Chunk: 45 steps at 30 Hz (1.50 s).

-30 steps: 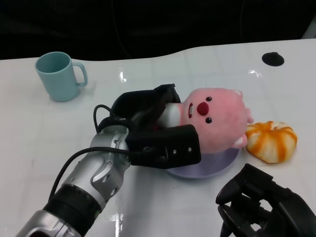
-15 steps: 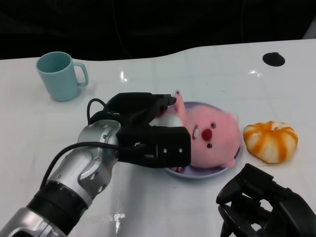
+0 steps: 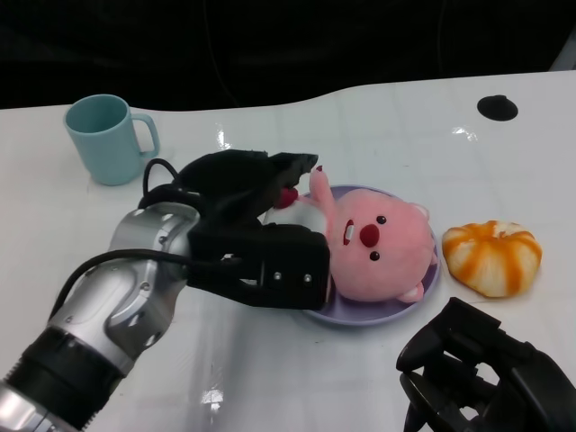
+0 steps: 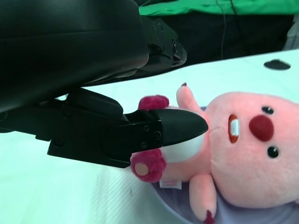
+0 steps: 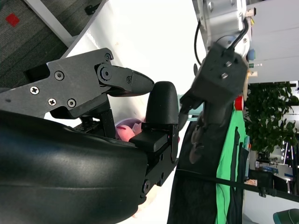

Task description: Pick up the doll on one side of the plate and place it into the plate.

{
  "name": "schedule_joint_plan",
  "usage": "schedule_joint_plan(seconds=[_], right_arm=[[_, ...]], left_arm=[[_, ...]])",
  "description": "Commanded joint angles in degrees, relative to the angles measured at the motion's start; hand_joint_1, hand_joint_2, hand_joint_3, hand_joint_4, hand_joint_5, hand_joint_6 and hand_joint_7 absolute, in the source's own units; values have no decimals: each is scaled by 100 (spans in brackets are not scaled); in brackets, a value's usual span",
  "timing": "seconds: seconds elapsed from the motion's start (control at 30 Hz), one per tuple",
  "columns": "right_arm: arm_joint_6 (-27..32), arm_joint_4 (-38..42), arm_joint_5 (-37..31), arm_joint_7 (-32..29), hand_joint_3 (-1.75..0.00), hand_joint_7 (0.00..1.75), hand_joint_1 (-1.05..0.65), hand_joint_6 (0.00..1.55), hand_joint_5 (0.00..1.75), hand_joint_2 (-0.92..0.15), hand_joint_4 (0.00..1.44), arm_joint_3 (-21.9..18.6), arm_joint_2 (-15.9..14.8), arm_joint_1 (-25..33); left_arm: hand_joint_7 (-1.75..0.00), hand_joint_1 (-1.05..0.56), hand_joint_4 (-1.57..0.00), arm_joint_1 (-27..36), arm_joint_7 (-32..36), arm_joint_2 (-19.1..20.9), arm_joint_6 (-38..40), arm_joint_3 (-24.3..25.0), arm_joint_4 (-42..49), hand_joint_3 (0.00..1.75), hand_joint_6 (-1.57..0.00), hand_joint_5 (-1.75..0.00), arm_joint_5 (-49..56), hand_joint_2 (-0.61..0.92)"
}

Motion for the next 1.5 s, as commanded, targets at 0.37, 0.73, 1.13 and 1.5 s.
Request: schedule_joint_plan(seconds=[0.37, 0.73, 1.13, 1.5], right_arm=[[-207, 162, -41, 10, -57, 157, -35, 51, 173, -89, 61, -27, -26, 5], [-240, 194, -5, 14, -56, 159, -35, 49, 172, -90, 60, -30, -18, 18], [-202, 157, 57, 28, -55, 159, -35, 49, 173, -91, 60, -87, -34, 8], [-147, 235, 29, 25, -53, 159, -36, 49, 173, -91, 60, -121, -46, -125]], left_arm=[[-9, -68, -33, 1213, -16, 341, -444, 1190, -1255, 40, -28, -18, -1277, 92], [-9, -34, -37, 2423, 29, 76, -488, 2179, -2289, 19, -62, -102, -2657, 92], [-17, -27, -52, 3578, -88, 113, -449, 2600, -3271, 19, -76, -110, -3414, 92], [-126, -6, -67, 4725, -120, -225, 1392, 3182, -4513, 128, -69, -159, -5517, 47]])
